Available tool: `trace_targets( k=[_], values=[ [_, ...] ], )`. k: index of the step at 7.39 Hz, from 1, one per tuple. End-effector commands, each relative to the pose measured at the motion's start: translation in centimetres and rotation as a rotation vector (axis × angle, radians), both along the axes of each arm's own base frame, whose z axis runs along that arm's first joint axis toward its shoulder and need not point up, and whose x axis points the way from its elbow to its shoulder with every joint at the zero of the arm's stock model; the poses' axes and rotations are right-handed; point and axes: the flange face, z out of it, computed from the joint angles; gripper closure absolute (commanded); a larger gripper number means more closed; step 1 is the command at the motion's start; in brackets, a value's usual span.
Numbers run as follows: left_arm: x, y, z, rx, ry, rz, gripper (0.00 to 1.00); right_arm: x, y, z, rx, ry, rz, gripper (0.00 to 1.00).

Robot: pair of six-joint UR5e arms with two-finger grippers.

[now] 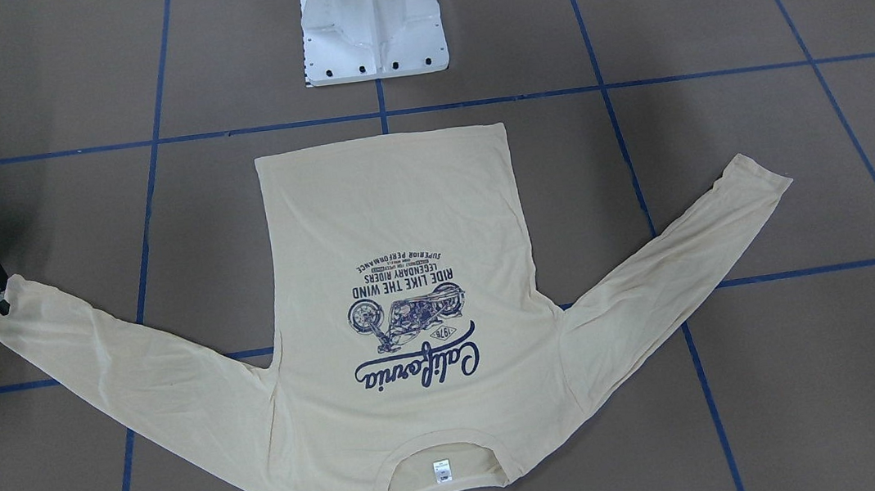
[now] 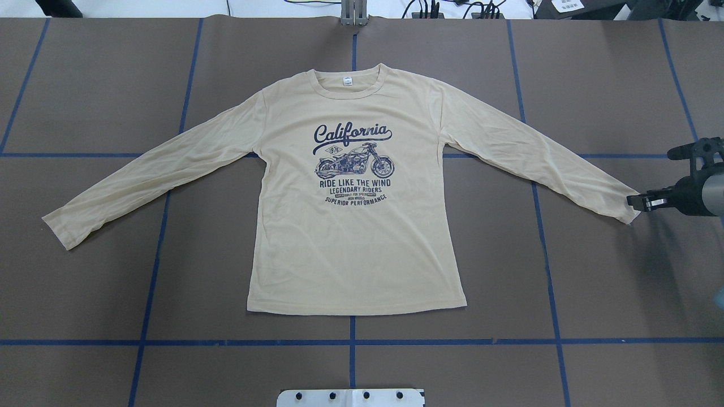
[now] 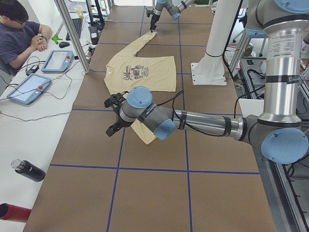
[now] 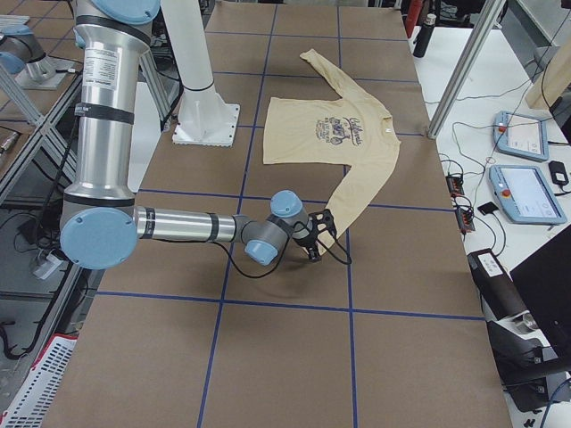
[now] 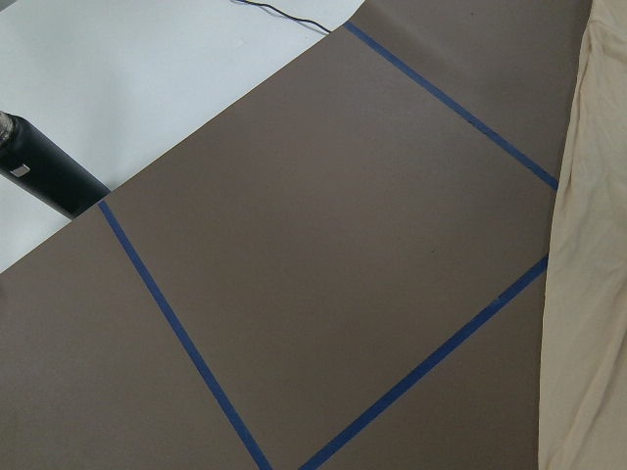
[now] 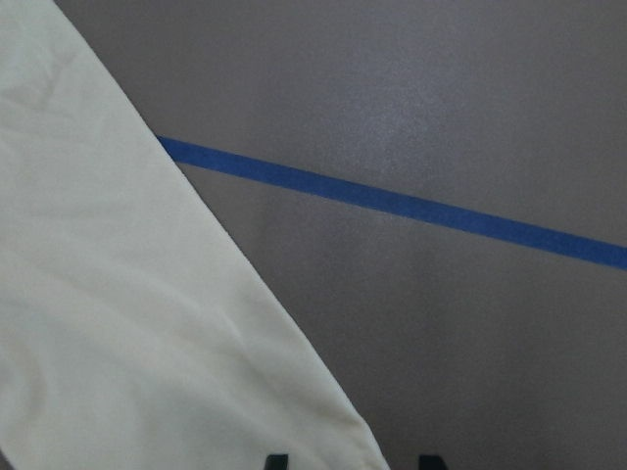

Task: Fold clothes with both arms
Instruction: 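Grasp the sleeve cuff nearest the right gripper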

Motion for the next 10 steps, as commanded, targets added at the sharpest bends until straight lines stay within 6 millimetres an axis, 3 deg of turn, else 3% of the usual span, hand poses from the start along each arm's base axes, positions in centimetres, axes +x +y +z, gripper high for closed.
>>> trace_targets(
  k=[1,2,3,5,6,7,8,9,10],
  values=[
    [0.0,0.0,0.0,0.0,0.0,0.0,0.0,0.2,0.3,0.6,-0.01,0.008,0.0,0.54],
    [0.0,0.0,0.0,0.0,0.0,0.0,0.0,0.2,0.3,0.6,-0.009,0.009,-0.001,0.65],
    [0.0,0.0,0.0,0.0,0.0,0.0,0.0,0.2,0.3,0.5,-0.008,0.008,0.001,1.0],
    [0.0,0.1,0.0,-0.001,0.002,0.0,0.0,-0.1,0.0,-0.6,0.004,-0.012,-0.007,1.0],
    [0.0,0.1,0.0,-0.001,0.001,-0.001,0.0,-0.3,-0.3,-3.6,0.018,-0.032,-0.012,1.0],
    [0.0,0.1,0.0,-0.001,0.002,0.0,0.0,1.3,-1.3,-8.5,-0.004,-0.032,0.017,1.0],
    [0.0,0.1,0.1,-0.003,0.002,0.0,0.0,2.2,-2.0,-16.0,-0.006,-0.033,0.04,1.0],
    [0.0,0.1,0.0,-0.001,0.002,0.0,0.0,1.4,-3.3,-22.0,-0.001,-0.05,0.056,1.0],
    [0.0,0.1,0.0,-0.002,0.002,-0.001,0.0,-0.5,-6.1,-27.8,-0.025,-0.121,0.121,1.0]
  ],
)
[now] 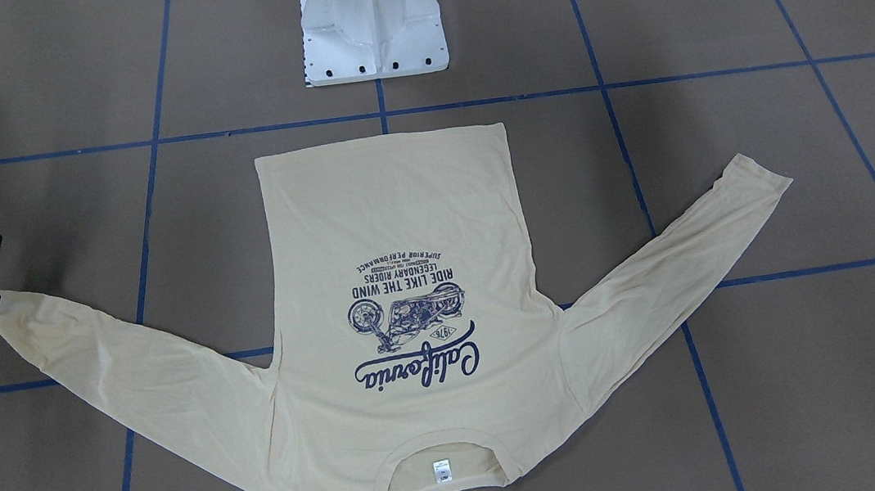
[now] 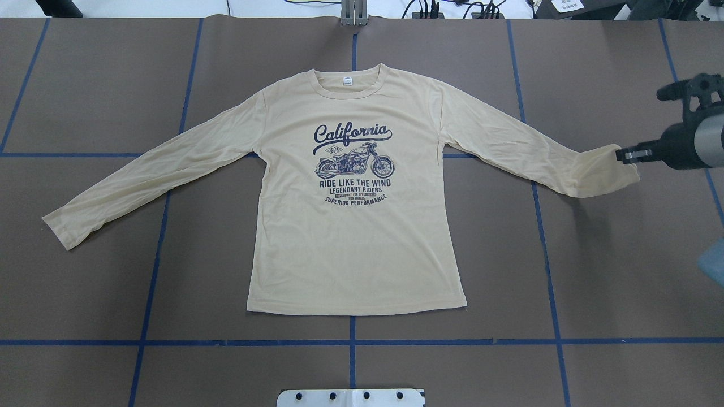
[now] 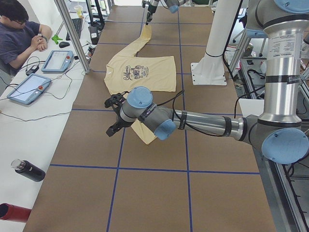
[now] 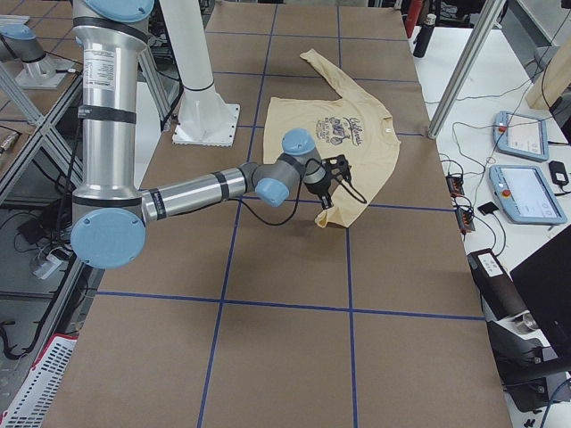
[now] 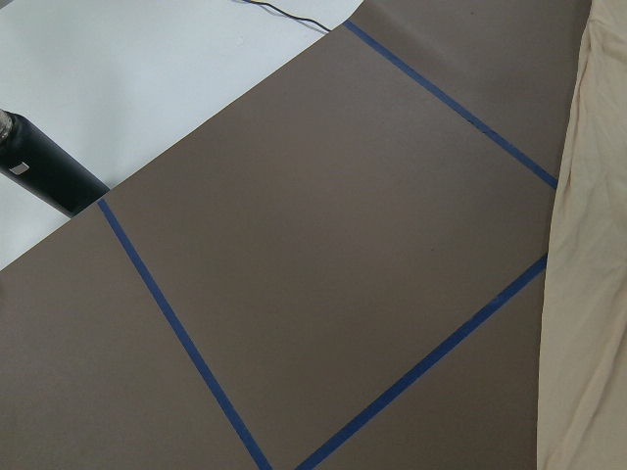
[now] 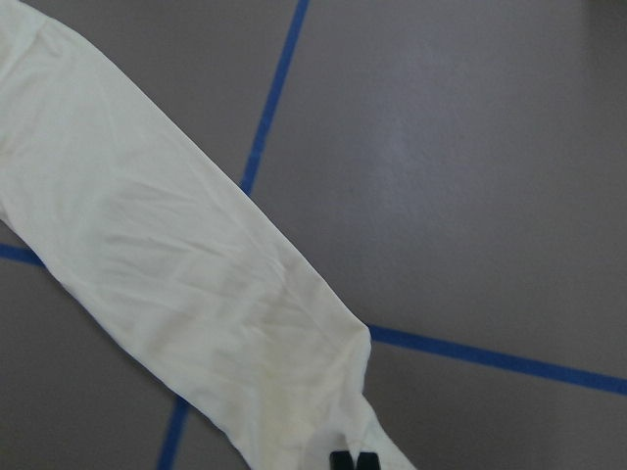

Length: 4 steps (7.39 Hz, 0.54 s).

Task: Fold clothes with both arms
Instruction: 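Carry the sleeve with the right gripper across the shirt body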

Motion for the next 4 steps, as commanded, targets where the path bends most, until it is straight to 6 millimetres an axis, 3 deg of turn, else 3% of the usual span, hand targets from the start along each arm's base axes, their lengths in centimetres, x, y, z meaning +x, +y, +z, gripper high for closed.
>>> trace_targets(
  k=[1,3,4],
  values=[
    [0.0,0.0,-0.2,0.002,0.001,-0.001,0.0,-4.6,-3.7,-13.1,-0.037,-0.095,0.075,1.0],
    [0.0,0.1,-0.1,0.002,0.0,0.0,0.0,-14.2,-5.0,-24.2,-0.076,-0.051,0.189,1.0],
    [0.0,0.1,0.1,-0.001,0.0,0.0,0.0,-18.4,-5.7,-28.3,-0.08,-0.063,0.234,1.0]
  ],
)
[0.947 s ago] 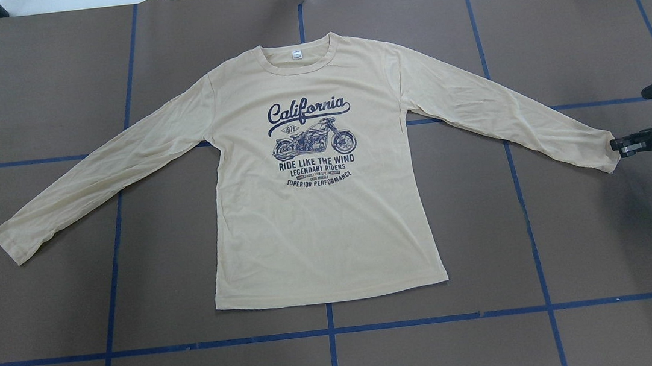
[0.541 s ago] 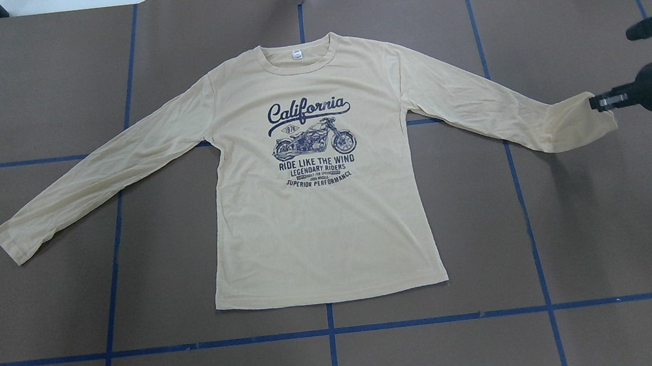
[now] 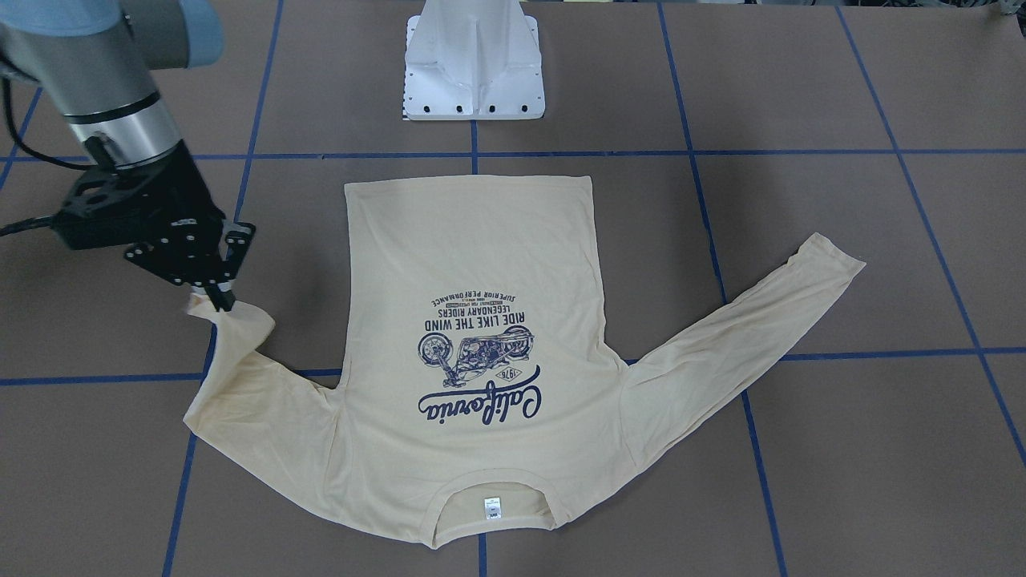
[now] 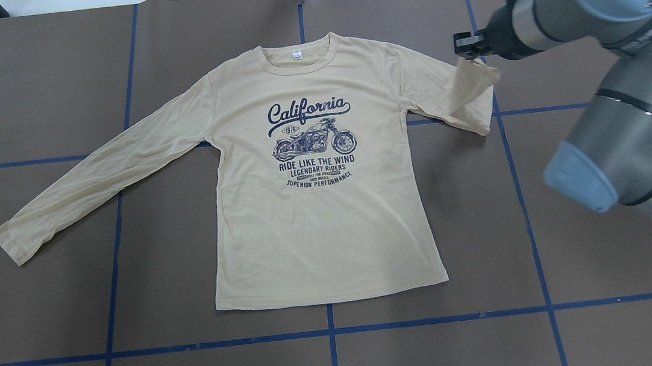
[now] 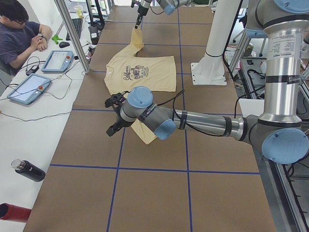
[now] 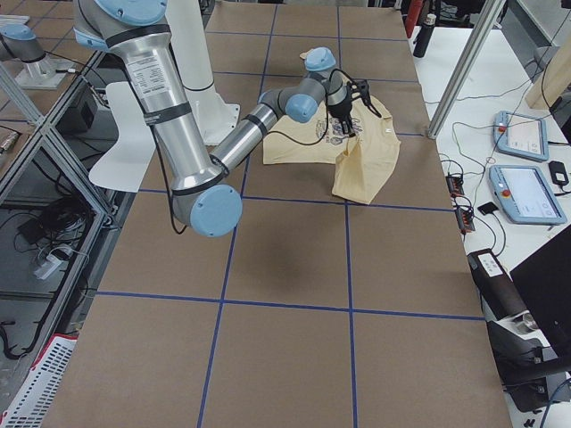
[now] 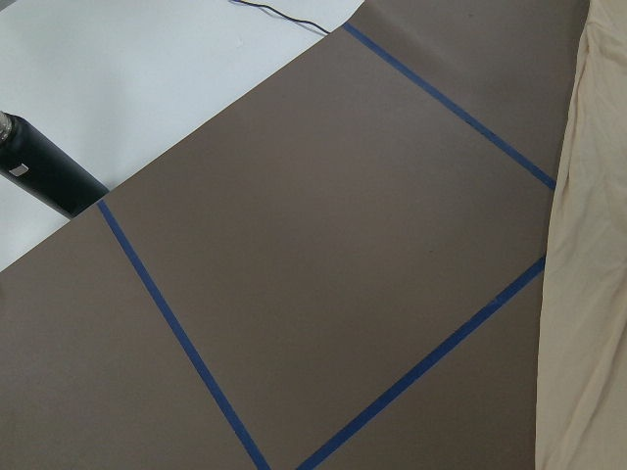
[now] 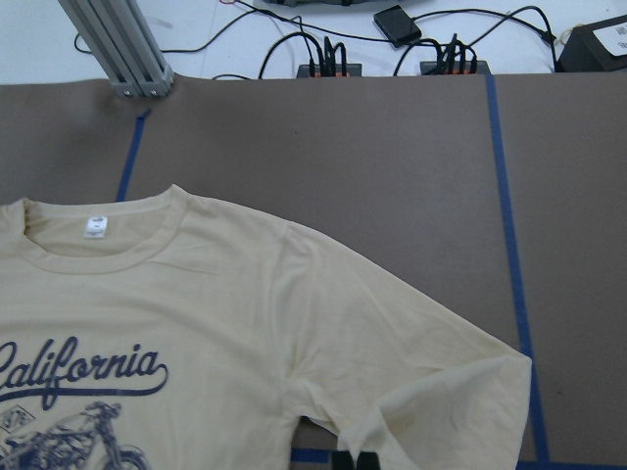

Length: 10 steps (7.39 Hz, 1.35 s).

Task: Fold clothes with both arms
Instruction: 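Carry the sleeve with the right gripper across the shirt body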

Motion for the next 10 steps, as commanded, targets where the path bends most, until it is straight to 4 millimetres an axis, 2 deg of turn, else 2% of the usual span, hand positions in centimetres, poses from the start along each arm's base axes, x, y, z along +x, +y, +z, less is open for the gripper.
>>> trace_targets(
  k=[1,3,4,5,6,7,8,9,10],
  values=[
    [0.0,0.0,0.1,-0.001,0.0,0.0,0.0,-9.6,-1.8,-10.0,-0.034,-0.023,0.127,1.0],
    [0.0,0.2,0.3,-0.004,0.0,0.002,0.0,-19.8,-6.6,-18.7,-0.085,0.012,0.206,1.0],
    [0.0,0.2,0.4,-0.008,0.0,0.001,0.0,-23.6,-7.7,-23.2,-0.122,0.029,0.214,1.0],
    [0.0,0.2,0.6,-0.01,-0.001,0.002,0.0,-26.7,-7.0,-24.6,-0.143,0.049,0.204,1.0],
    [0.0,0.2,0.7,-0.013,-0.001,0.0,0.0,-29.3,-5.8,-23.7,-0.141,0.087,0.195,1.0],
    [0.0,0.2,0.8,-0.015,-0.001,0.0,0.0,-31.0,-6.0,-24.9,-0.17,0.103,0.214,1.0],
    [0.0,0.1,0.6,-0.015,0.001,-0.002,0.0,-32.4,-5.6,-27.7,-0.183,0.107,0.212,1.0],
    [0.0,0.1,0.6,-0.017,0.002,-0.004,0.0,-32.6,-4.9,-29.7,-0.212,0.029,0.254,0.93],
    [0.0,0.0,0.5,-0.017,0.003,-0.005,0.0,-32.5,-4.9,-31.4,-0.224,0.017,0.269,0.14]
  ],
)
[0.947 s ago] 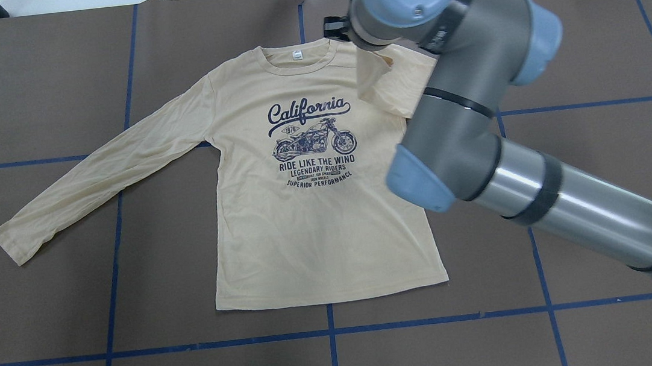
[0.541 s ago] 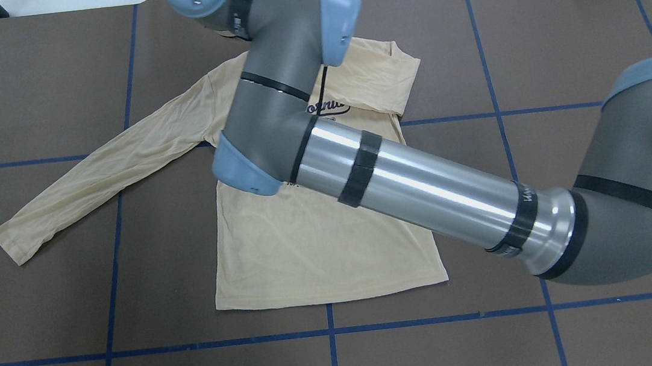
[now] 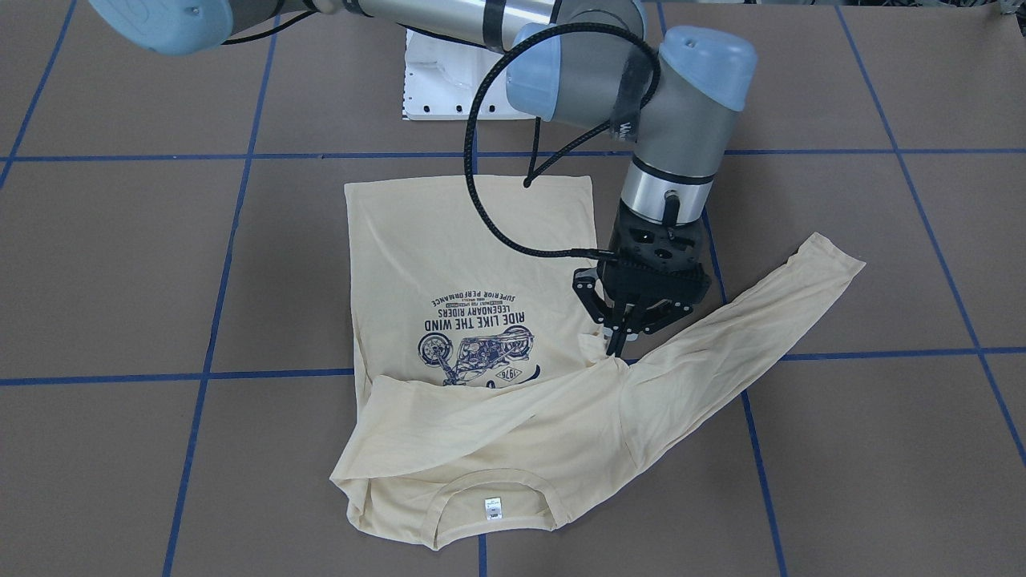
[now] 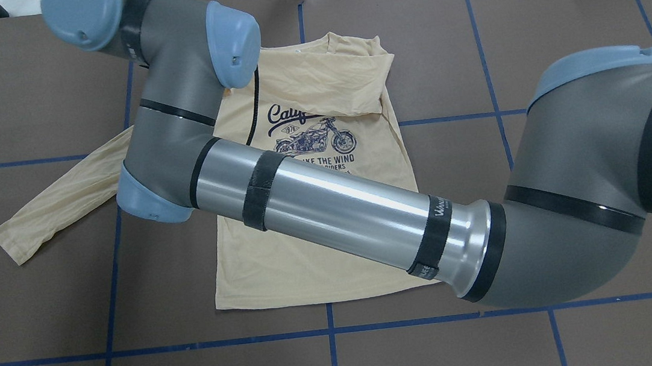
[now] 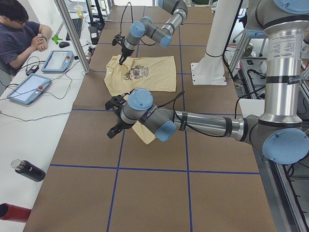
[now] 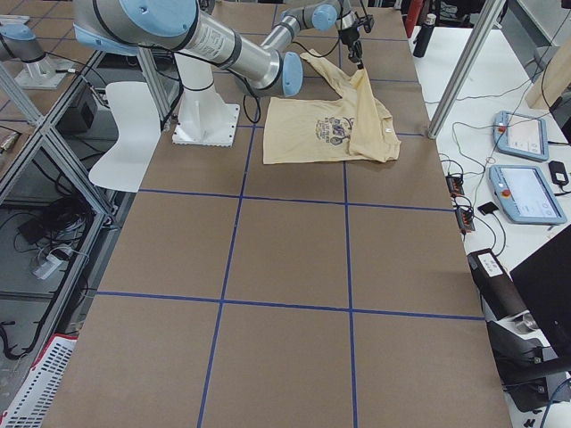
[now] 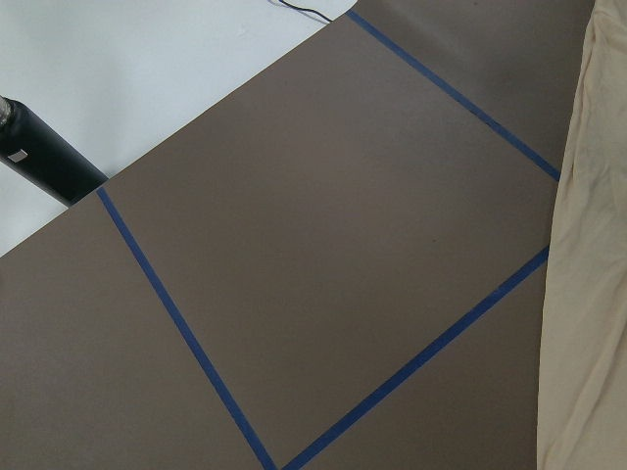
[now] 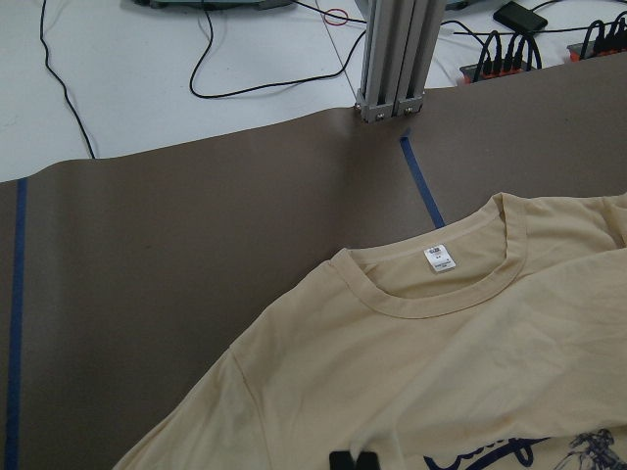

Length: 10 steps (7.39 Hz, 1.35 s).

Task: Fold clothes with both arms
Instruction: 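Carry the sleeve with the right gripper across the shirt body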

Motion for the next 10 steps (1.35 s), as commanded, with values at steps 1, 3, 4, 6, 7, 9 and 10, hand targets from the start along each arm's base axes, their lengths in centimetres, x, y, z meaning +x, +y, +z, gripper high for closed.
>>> trace_targets(
  k=[1,3,4,6,7,9,10],
  values=[
    [0.0,0.0,-0.1,-0.001,0.001,-0.002,0.0,-0.2,0.4,-4.7,-0.02,-0.045,0.034,0.04],
    [0.0,0.0,-0.1,-0.001,0.001,-0.002,0.0,0.4,0.6,-6.4,-0.02,-0.067,0.028,0.02],
    [0.0,0.0,0.0,-0.005,0.002,-0.002,0.0,0.5,0.4,-6.2,-0.03,-0.065,0.008,0.02],
    [0.2,-0.1,0.6,-0.013,0.001,0.001,0.0,4.1,-1.6,-5.1,-0.111,-0.053,-0.065,0.01],
    [0.6,-0.5,0.4,-0.011,0.001,0.01,0.0,6.6,-1.5,-3.1,-0.101,-0.036,-0.118,0.01],
    [2.8,-0.2,0.8,-0.012,0.002,0.053,0.0,11.6,-0.7,3.4,-0.048,-0.025,-0.192,0.01],
    [3.7,0.2,1.4,-0.067,0.026,0.038,0.0,14.5,0.2,8.1,-0.012,-0.023,-0.224,0.0]
  ],
)
